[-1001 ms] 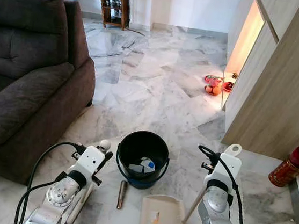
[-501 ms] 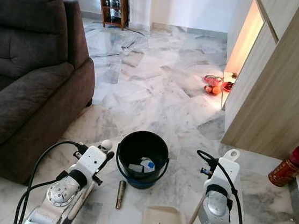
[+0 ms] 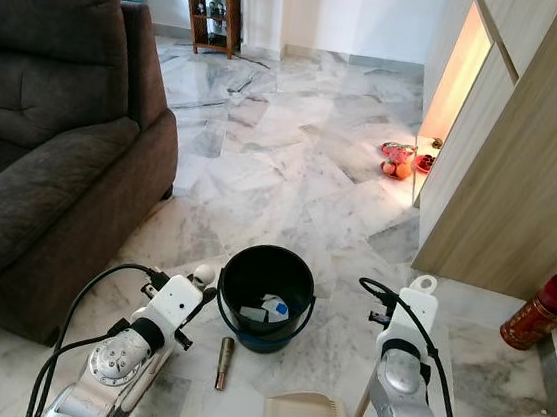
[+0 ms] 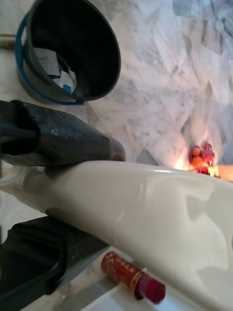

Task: Sweep floor

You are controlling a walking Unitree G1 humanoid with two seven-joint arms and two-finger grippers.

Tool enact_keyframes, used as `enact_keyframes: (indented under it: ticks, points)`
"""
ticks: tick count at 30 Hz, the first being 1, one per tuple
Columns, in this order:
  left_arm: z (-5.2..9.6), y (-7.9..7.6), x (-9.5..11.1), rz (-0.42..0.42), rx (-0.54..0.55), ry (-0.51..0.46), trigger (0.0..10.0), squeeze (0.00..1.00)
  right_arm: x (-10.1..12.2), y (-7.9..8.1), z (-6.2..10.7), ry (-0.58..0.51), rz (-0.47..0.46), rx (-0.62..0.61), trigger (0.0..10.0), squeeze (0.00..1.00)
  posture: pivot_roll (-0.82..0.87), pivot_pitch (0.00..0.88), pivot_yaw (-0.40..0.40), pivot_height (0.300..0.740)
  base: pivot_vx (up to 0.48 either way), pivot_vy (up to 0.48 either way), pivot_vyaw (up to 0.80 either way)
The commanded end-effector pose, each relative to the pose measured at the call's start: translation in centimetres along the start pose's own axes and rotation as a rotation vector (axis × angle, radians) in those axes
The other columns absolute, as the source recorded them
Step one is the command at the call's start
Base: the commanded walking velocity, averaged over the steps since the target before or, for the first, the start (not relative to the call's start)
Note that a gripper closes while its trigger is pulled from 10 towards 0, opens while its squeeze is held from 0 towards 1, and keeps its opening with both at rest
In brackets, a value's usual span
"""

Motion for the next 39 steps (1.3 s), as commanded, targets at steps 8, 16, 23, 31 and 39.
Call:
enact_keyframes:
  ticks: [8, 16, 23, 31, 39]
  points:
    - [-0.4, 0.2, 0.7, -0.025, -0.018, -0.023, 10.0, 0.00, -4.5, -0.8, 1.0, 0.239, 0.105, 0.023, 10.0, 0.00, 0.14, 0.000, 0.027, 0.740, 0.000, 0.000, 0.00]
    - [-0.4, -0.2, 0.7, -0.020, -0.041, -0.020, 10.0, 0.00, -5.8, -0.8, 1.2, 0.350, 0.278, 0.092, 10.0, 0.00, 0.14, 0.000, 0.026, 0.740, 0.000, 0.000, 0.00]
    - [-0.5, -0.6, 0.6, -0.023, -0.060, -0.016, 10.0, 0.00, -5.6, -1.1, 0.9, 0.367, 0.356, 0.103, 10.0, 0.00, 0.14, 0.000, 0.026, 0.740, 0.000, 0.000, 0.00]
    - [-0.5, -0.7, 0.5, -0.028, -0.069, -0.013, 10.0, 0.00, -2.9, 0.5, 0.0, 0.239, 0.207, 0.128, 10.0, 0.00, 0.14, 0.000, 0.027, 0.740, 0.000, 0.000, 0.00]
    - [-0.5, -0.6, 0.5, -0.043, -0.069, -0.016, 10.0, 0.00, 0.2, 1.3, -0.7, 0.110, -0.023, 0.081, 10.0, 0.00, 0.14, 0.000, 0.030, 0.740, 0.000, 0.000, 0.00]
Point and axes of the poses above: a point about 5 cm out from each wrist's last joint towards the gripper, its own z axis pointing back from the gripper into the wrist, its own x axis along the axis of the wrist's last joint, y = z × x, the point moved 5 cm from there along -z, pointing out of the wrist towards the gripper, and after that the axes turned 11 degrees about -z, right-handed, at the moved point
